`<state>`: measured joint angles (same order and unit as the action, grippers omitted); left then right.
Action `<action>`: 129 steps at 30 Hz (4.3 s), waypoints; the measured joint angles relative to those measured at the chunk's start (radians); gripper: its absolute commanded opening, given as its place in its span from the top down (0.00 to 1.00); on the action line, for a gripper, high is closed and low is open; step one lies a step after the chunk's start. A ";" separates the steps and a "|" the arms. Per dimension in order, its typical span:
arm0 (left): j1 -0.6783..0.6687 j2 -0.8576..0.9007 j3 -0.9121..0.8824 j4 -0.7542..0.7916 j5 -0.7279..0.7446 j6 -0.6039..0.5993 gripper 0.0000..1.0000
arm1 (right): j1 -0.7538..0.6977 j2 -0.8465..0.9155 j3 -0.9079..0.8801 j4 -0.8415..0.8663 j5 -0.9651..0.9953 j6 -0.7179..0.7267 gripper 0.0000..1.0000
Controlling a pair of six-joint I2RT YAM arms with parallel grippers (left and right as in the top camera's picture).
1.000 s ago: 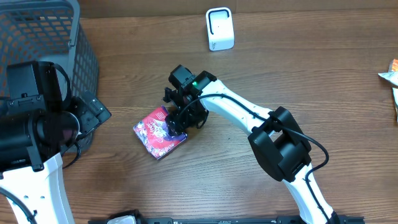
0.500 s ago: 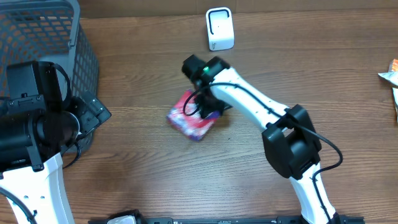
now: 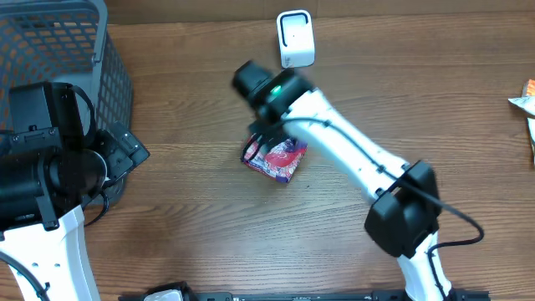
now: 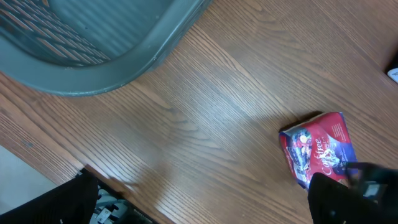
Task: Scan the item barcode
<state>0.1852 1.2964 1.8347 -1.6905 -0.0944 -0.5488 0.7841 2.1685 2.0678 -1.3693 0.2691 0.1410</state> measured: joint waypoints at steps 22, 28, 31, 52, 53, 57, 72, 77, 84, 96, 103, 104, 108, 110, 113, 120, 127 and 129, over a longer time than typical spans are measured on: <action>0.000 0.000 0.000 0.000 0.000 0.000 0.00 | 0.230 0.000 -0.403 0.436 0.281 -0.065 0.39; 0.000 0.000 0.000 0.000 0.000 0.000 0.00 | 0.230 0.000 -0.459 0.470 0.293 -0.056 0.50; 0.000 0.000 0.000 0.000 0.000 0.000 0.00 | 0.229 0.000 -0.473 0.496 0.307 -0.051 0.56; 0.000 0.000 0.000 0.000 0.000 0.000 0.00 | 0.150 -0.004 -0.219 0.255 0.060 0.062 0.96; 0.000 0.000 0.000 0.001 0.000 0.000 0.00 | 0.140 -0.005 -0.178 0.235 0.021 0.064 0.96; 0.000 0.000 0.000 0.000 0.000 0.000 0.00 | 0.058 -0.016 -0.038 0.170 -0.236 0.067 0.96; 0.000 0.000 0.000 0.000 0.000 0.000 0.00 | -0.363 -0.028 -0.270 0.275 -1.230 0.005 0.96; 0.000 0.000 0.000 0.000 0.000 0.000 0.00 | -0.441 -0.028 -0.416 0.340 -1.308 0.023 0.89; 0.000 0.000 0.000 0.000 0.000 0.000 0.00 | -0.570 -0.028 -0.431 0.302 -1.086 0.074 0.54; 0.000 0.000 0.000 0.000 0.000 0.000 0.00 | -0.648 -0.028 -0.294 0.066 -0.681 0.061 0.35; 0.000 0.000 0.000 0.000 0.000 0.000 0.00 | -0.646 -0.028 -0.217 0.012 -0.658 -0.022 0.27; 0.000 0.000 0.000 0.000 0.000 0.000 0.00 | -0.645 -0.028 -0.219 0.015 -0.658 -0.037 0.28; 0.000 0.000 0.000 0.000 0.000 0.000 0.00 | -0.642 -0.029 -0.253 0.058 -0.666 -0.081 0.34; 0.000 0.000 0.000 0.000 0.000 0.000 0.00 | -0.639 -0.029 -0.299 0.099 -0.686 -0.090 0.37; 0.000 0.000 0.000 0.000 0.000 0.000 0.00 | -0.638 -0.029 -0.367 0.178 -0.755 -0.114 0.41; 0.000 0.000 0.000 0.000 0.000 0.000 0.00 | -0.635 -0.029 -0.516 0.314 -0.925 -0.132 0.55; 0.000 0.000 0.000 0.000 0.000 0.000 0.00 | -0.626 -0.029 -0.570 0.355 -0.974 -0.127 0.81; 0.000 0.000 0.000 0.000 0.000 0.000 0.00 | -0.626 -0.029 -0.570 0.362 -0.980 -0.109 0.96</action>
<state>0.1852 1.2964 1.8347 -1.6905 -0.0944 -0.5488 0.1577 2.1399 1.4979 -1.0069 -0.7109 0.0315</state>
